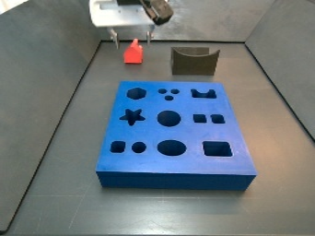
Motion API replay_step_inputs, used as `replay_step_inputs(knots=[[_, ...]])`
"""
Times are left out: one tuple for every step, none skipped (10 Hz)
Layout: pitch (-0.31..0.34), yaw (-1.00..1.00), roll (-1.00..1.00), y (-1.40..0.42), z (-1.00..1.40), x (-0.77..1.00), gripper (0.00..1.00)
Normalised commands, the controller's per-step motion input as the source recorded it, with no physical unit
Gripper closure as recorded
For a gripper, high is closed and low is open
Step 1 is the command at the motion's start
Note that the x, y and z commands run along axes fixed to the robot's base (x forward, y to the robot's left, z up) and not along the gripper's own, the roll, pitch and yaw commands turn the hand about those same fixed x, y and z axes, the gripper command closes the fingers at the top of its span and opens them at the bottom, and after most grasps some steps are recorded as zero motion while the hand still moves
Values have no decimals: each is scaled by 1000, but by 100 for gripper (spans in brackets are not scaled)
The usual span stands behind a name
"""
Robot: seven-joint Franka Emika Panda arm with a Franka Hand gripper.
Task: Pick up the 3 prong object. Move up. Rotate the 3 prong object. Place the 3 prong object on the fixture. Regrasp the 3 prong object. Move to above the board. Insert the 3 prong object.
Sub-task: Rotate the 3 prong object.
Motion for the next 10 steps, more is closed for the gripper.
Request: replay_step_inputs(knots=[[69, -9, -8, 0, 1000, -22, 0], [66, -10, -6, 0, 1000, -27, 0], [61, -11, -4, 0, 873, -31, 0], [61, -12, -2, 1, 731, -31, 0], [0, 1000, 0, 0, 0, 0, 0], [1, 1000, 0, -7, -150, -2, 0], [0, 1000, 1, -5, -261, 24, 0], [-1, 1000, 1, -1, -221, 44, 0], [-2, 1000, 1, -1, -116, 45, 0], [-2, 1000, 1, -3, -72, 38, 0]])
